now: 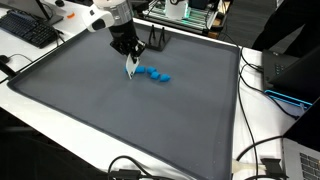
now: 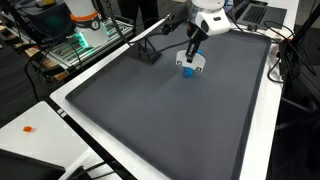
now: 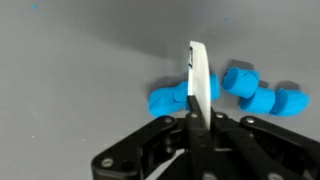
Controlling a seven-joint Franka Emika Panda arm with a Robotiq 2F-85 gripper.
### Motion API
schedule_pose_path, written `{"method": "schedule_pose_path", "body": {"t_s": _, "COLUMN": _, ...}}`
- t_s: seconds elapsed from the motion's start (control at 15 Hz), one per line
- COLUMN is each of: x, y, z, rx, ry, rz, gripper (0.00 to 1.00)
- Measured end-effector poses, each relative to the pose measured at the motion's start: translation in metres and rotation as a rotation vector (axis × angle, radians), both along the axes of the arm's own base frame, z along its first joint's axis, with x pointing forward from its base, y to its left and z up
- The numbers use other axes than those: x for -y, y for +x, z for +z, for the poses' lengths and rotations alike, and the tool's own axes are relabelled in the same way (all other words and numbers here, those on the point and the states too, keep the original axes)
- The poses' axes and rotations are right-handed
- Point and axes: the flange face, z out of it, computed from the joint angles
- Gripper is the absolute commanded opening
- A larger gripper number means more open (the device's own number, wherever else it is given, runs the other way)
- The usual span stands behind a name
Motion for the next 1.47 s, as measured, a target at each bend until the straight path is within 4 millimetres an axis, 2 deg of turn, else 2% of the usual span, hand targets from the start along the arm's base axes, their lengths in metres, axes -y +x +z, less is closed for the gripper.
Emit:
{"method": "schedule_pose_path", "body": {"t_s": 0.33, "x": 0.0, "y": -0.002, "z": -0.009, "rx": -0.009, "ry": 0.0, "rz": 0.005, "gripper": 0.01}}
{"method": "schedule_pose_path", "body": {"t_s": 0.87, "x": 0.002, "y": -0.008, "z": -0.012, "rx": 0.008, "ry": 0.008, "rz": -0.009, "gripper": 0.01}}
{"method": "schedule_pose_path", "body": {"t_s": 1.47, "x": 0.003, "y": -0.032, "z": -0.015, "rx": -0.026, "ry": -0.005, "rz": -0.1, "gripper": 0.01}}
